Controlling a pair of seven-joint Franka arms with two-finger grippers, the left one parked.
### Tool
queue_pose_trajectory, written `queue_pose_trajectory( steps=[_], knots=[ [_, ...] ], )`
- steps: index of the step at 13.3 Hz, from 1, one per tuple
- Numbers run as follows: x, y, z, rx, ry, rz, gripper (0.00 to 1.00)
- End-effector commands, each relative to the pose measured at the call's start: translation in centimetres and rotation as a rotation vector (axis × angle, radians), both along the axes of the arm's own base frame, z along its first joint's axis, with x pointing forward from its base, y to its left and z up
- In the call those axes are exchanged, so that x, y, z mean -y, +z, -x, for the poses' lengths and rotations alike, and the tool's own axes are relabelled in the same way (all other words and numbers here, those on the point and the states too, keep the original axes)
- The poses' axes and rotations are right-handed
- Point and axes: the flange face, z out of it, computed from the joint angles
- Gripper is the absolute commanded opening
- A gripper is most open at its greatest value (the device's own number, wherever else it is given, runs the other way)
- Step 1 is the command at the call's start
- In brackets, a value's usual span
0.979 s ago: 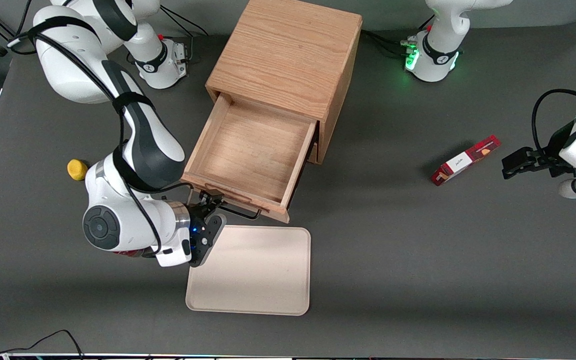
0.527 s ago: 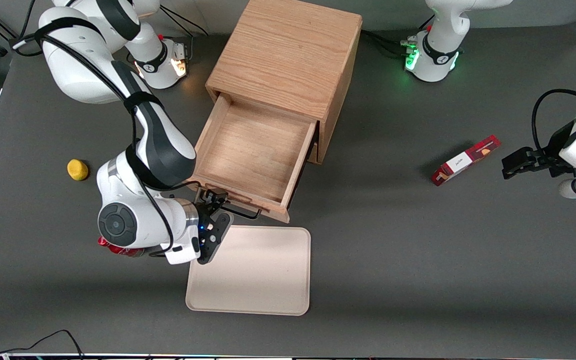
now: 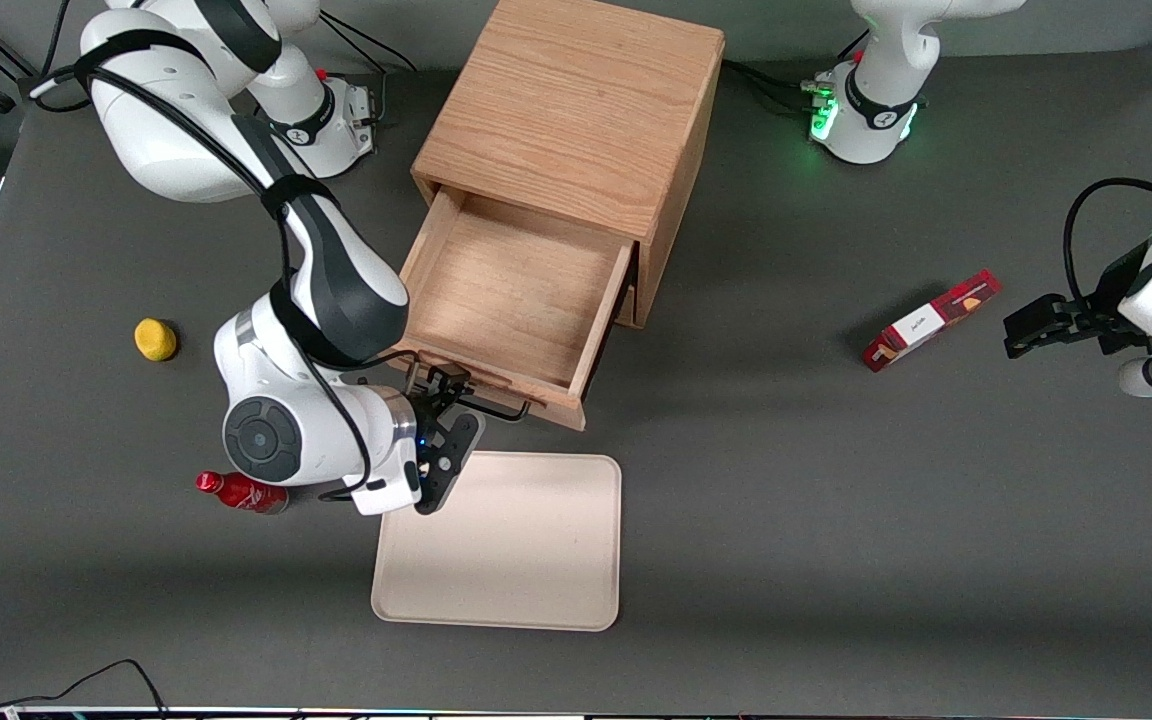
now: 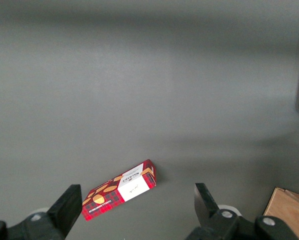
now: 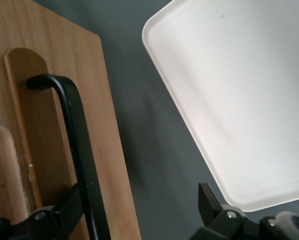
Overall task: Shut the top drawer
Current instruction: 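Push the drawer front with the right gripper into the cabinet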
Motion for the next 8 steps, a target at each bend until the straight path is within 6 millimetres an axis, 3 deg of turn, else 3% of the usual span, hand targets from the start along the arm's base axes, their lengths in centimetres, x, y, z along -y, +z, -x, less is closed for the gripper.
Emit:
queue_pose_trajectory(
  steps=[1, 4, 8],
  knots=[
    [-1.7, 1.7, 2.9, -0.011, 0.014, 0.021, 1.00],
    [-3.5, 2.3, 5.4, -0.017, 0.019, 0.021, 1.00],
    [-4.1, 1.4, 8.5, -0.002, 0.036, 0.041, 1.00]
  ],
)
